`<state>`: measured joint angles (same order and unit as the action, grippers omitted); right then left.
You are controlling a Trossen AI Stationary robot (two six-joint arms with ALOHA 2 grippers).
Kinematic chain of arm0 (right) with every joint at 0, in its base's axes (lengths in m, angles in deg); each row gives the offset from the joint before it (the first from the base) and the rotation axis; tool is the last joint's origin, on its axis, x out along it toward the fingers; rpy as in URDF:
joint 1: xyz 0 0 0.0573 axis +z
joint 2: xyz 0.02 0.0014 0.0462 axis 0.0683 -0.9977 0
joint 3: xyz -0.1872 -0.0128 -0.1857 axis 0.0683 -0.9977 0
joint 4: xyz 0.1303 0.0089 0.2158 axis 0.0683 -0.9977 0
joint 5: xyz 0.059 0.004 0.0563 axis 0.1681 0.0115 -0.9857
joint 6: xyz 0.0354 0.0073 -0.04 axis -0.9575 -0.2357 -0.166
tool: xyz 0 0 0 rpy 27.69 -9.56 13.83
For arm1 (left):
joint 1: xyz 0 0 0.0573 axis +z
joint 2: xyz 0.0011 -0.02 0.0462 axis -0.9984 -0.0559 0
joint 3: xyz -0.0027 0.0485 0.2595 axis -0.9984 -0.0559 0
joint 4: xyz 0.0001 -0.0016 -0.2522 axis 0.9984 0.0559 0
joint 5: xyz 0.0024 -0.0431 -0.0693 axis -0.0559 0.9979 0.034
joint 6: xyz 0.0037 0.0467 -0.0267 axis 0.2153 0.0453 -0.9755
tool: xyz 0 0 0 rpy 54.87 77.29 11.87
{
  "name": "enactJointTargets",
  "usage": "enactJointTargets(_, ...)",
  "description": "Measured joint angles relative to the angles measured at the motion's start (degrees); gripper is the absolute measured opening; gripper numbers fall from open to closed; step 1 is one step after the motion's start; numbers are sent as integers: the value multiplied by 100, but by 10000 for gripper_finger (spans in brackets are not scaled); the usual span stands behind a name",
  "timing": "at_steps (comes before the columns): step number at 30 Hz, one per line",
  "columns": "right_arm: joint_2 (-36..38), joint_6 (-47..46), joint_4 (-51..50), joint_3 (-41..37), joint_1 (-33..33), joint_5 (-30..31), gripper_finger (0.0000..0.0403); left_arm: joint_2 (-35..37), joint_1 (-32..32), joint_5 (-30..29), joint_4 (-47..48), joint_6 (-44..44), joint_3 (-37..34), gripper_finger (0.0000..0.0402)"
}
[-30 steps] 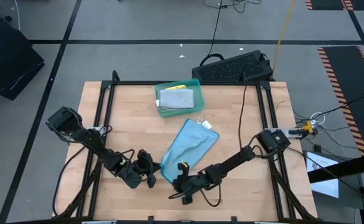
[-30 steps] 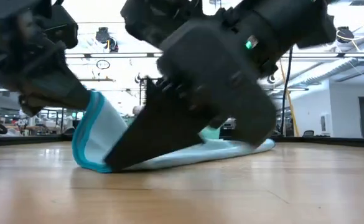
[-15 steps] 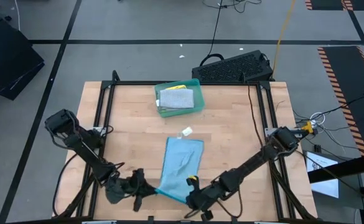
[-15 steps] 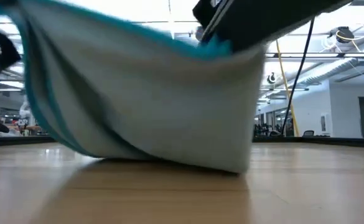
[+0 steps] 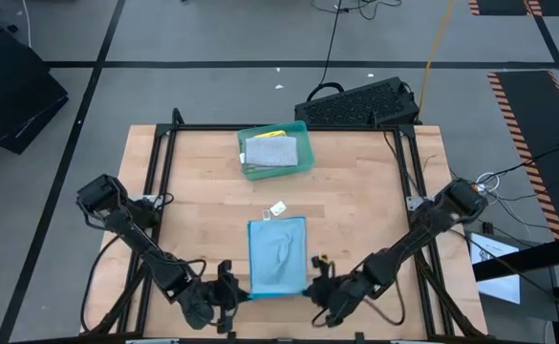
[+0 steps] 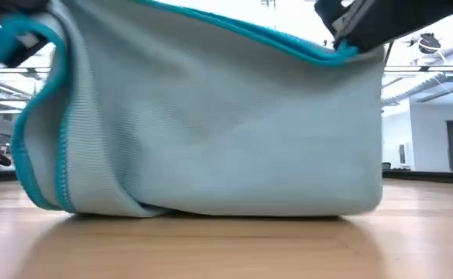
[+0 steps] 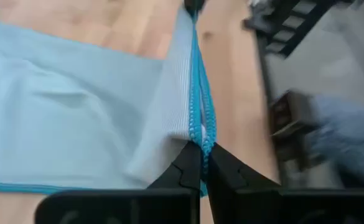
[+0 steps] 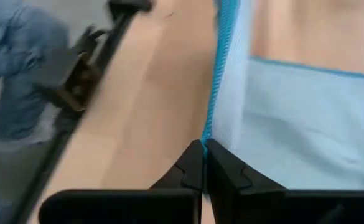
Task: Fold microfiber towels
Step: Fold the blue microfiber cloth
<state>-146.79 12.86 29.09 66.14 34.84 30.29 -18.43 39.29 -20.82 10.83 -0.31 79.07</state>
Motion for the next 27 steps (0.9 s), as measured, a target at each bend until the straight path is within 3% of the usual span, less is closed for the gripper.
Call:
enactJointTargets(6,720,117,1123,-1259,-403,672,3,9,497,-273,876,1018,140,10)
enactJointTargets(13,968,304,2639,-2393,-1296,663,3,15,1153,-523,1818,1541,140,20)
enactJointTargets(20,968,641,2834,-2673,-1986,620,4,15,1651,-523,2551,1881,140,10)
enactJointTargets(27,968,541,2882,-2673,-2518,25,4,15,2125,-519,2879,1863,140,21)
